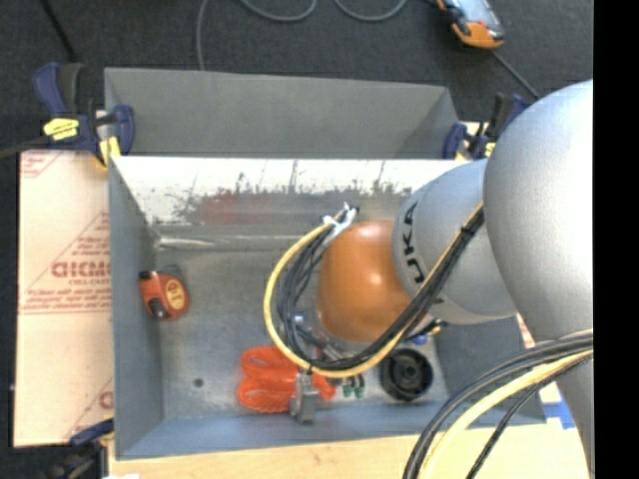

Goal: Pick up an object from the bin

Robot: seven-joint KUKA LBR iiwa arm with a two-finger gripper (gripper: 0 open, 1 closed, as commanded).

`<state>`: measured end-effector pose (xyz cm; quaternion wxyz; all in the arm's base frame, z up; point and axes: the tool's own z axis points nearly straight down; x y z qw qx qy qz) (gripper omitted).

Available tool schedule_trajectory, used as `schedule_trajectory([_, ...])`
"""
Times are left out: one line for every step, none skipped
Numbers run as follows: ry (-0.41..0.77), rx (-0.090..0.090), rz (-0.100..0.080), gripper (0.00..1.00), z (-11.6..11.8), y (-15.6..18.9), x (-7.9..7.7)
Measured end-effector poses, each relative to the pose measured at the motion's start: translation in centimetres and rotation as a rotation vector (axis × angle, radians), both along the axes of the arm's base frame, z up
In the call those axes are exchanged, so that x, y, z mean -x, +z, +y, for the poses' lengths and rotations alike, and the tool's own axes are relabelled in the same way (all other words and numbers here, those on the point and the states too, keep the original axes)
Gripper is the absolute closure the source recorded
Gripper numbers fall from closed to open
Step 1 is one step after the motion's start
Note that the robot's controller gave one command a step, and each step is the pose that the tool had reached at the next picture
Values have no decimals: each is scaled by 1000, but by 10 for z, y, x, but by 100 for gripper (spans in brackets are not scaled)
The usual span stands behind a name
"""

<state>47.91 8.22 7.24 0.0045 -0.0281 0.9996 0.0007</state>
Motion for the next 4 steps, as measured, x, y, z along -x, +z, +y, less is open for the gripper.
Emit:
schedule_trajectory([93, 0, -13, 100, 2, 1, -7])
schedule_trajectory([92, 0, -13, 100, 2, 1, -6])
schedule_trajectory([91, 0, -9, 100, 2, 5, -5])
schedule_trajectory([92, 3, 8, 100, 2, 25, -2])
